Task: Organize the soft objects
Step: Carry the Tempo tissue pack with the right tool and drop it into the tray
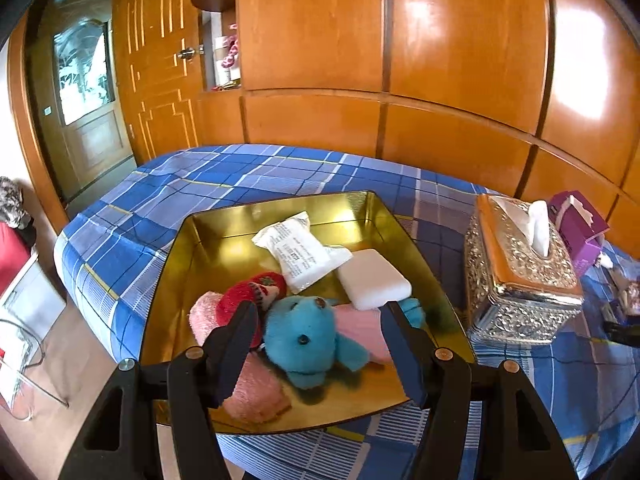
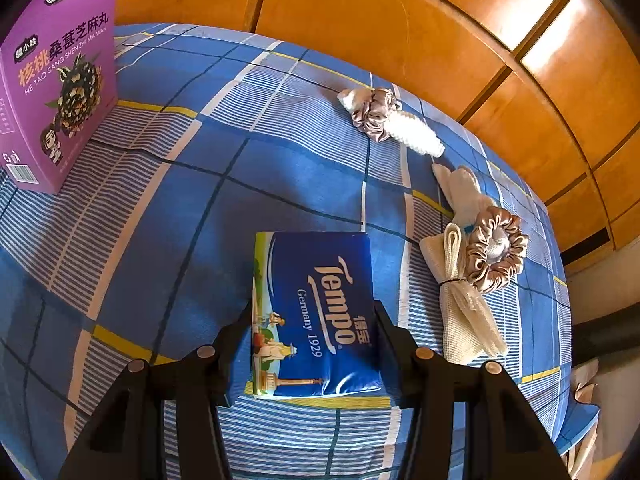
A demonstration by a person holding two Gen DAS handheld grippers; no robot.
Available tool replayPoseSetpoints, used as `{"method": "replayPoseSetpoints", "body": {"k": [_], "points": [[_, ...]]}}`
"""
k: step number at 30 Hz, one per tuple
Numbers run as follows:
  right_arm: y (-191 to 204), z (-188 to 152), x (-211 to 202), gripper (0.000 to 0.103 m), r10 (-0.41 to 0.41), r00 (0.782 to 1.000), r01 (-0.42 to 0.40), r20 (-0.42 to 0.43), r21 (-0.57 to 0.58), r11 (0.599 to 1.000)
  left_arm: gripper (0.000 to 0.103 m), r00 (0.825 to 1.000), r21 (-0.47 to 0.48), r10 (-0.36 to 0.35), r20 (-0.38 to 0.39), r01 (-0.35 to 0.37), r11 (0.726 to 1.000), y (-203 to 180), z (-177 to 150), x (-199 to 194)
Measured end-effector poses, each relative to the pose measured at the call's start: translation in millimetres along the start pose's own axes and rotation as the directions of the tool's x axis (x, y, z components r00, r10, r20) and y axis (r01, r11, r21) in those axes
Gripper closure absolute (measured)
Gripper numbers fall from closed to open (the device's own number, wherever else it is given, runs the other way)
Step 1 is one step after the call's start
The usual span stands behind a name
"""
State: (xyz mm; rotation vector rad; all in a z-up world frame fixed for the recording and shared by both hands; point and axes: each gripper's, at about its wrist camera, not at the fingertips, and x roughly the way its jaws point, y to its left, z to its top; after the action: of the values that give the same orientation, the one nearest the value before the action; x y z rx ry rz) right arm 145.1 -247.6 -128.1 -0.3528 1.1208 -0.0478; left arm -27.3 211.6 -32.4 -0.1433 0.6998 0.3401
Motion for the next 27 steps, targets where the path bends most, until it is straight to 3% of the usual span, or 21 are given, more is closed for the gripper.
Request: {"method": "replayPoseSetpoints", "body": {"k": [5,13,23,27], "points": [[1,0,0,0.051,0.007,1.000,-0.007,-0.002,0.010,1.000,0.038,1.000,0.028,-0.020,-0.011,0.020,0.999,-9,-4,-1],[-14,14,10,0.051,0.068,0.996,-0.060,-0.056,0.125,0.990,0.038,0.999,0.063,-0.051,-0.020,0.052,0.997,-20,-6,-1],[-16,75,6,0.051,0.046,0.997,-0.038,-0.055,0.148,0.988,0.038,0.997,0.094,-0.078,-0.022,0.079,0.992,-28,-11,-2],[-23,110,-11,0.051,0.025,1.000,-0.022,-0.014,0.155,0.988,0.038,0.996,0.103,-0.086,-0.028,0.088,0.991,-30,-13,-2]]}}
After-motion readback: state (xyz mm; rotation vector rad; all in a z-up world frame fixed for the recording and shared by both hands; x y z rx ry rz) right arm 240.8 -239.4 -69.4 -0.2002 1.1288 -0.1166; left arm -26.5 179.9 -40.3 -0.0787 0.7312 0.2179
